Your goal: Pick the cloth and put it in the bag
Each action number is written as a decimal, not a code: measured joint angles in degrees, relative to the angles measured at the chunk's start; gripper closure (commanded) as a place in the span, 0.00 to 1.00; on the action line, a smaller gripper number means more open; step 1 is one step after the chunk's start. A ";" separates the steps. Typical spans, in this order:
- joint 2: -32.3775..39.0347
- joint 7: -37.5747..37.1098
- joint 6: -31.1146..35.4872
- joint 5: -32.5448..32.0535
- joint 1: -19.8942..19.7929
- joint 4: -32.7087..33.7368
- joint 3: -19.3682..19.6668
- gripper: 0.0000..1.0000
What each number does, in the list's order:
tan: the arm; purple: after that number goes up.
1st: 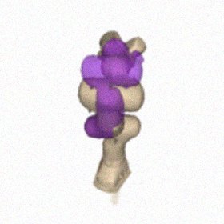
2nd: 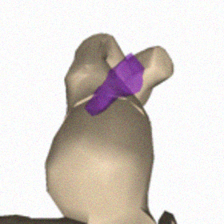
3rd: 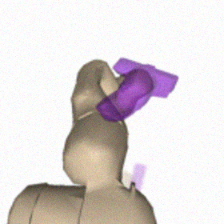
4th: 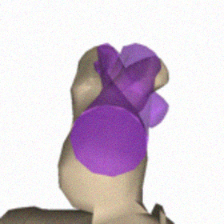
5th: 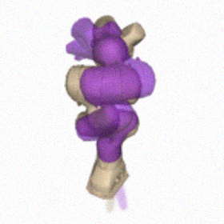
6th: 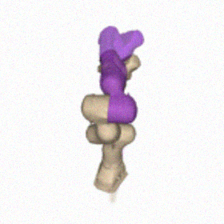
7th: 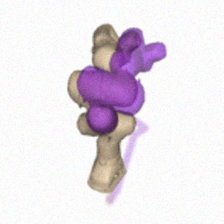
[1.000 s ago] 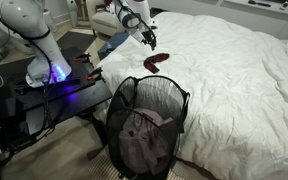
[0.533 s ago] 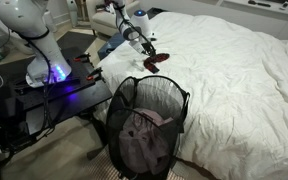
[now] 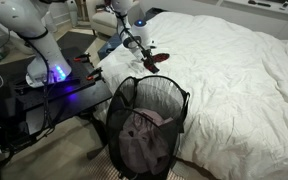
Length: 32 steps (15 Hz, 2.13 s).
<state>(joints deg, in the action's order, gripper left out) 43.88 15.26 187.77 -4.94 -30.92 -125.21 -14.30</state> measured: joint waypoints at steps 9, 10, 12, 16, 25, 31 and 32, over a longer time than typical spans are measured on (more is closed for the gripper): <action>6.62 -1.05 5.39 -8.00 -5.30 1.96 -2.36 0.55; 6.84 -1.12 5.65 -8.22 -5.37 2.19 -2.36 0.63; 6.93 -1.23 6.21 -8.29 -5.38 2.58 -2.36 0.78; 6.24 -3.54 7.96 -8.30 -5.50 2.46 -2.28 1.00; -10.16 -15.48 7.63 -5.25 -5.97 -8.22 0.96 0.99; -28.58 -23.03 -1.74 1.10 -5.42 -9.94 0.99 0.99; -31.91 -24.47 -5.15 2.46 -4.31 -9.65 2.78 0.99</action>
<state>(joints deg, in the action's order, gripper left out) 11.97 -9.21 182.62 -2.48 -35.23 -134.86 -11.53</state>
